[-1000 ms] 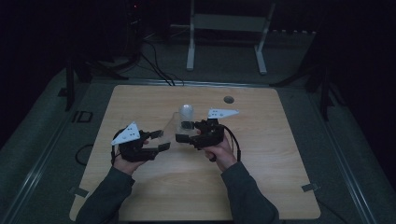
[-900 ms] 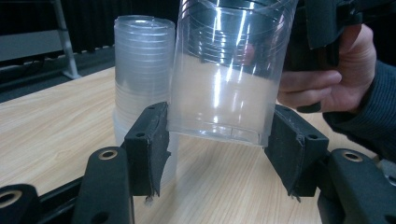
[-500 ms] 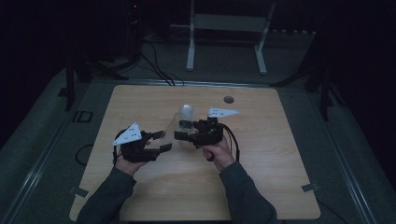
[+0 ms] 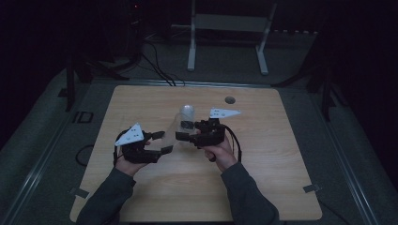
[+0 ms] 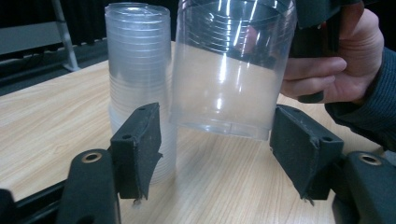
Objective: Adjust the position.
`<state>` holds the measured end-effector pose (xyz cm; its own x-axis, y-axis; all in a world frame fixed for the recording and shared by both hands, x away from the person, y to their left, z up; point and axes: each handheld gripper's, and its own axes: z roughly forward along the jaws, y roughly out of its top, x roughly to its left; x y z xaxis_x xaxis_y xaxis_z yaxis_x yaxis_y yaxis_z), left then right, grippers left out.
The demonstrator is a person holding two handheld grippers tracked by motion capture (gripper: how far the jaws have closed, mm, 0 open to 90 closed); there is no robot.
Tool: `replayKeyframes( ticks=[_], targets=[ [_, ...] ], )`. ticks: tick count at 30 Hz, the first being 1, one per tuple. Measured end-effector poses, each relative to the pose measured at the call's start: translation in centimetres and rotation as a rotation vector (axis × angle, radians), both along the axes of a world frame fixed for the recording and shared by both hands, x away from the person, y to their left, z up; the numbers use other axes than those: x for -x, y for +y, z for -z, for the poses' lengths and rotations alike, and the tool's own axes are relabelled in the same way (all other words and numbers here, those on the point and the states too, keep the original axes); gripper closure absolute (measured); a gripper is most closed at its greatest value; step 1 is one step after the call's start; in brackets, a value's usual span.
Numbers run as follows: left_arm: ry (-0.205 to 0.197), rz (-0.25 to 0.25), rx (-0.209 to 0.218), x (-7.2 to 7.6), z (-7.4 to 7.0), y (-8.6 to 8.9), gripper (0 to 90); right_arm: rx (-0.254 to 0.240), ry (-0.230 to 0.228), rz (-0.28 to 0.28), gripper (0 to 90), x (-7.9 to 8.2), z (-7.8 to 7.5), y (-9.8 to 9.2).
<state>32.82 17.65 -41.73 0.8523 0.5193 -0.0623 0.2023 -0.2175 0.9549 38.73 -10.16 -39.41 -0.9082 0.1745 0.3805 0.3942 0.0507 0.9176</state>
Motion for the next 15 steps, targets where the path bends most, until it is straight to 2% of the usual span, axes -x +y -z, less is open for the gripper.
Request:
replayKeyframes(
  ticks=[15],
  targets=[
    [-0.049,-0.053,-0.087,0.43,-0.29,-0.78,31.2,0.147,-0.090,0.045,31.4,0.80,-1.03,0.62]
  ],
)
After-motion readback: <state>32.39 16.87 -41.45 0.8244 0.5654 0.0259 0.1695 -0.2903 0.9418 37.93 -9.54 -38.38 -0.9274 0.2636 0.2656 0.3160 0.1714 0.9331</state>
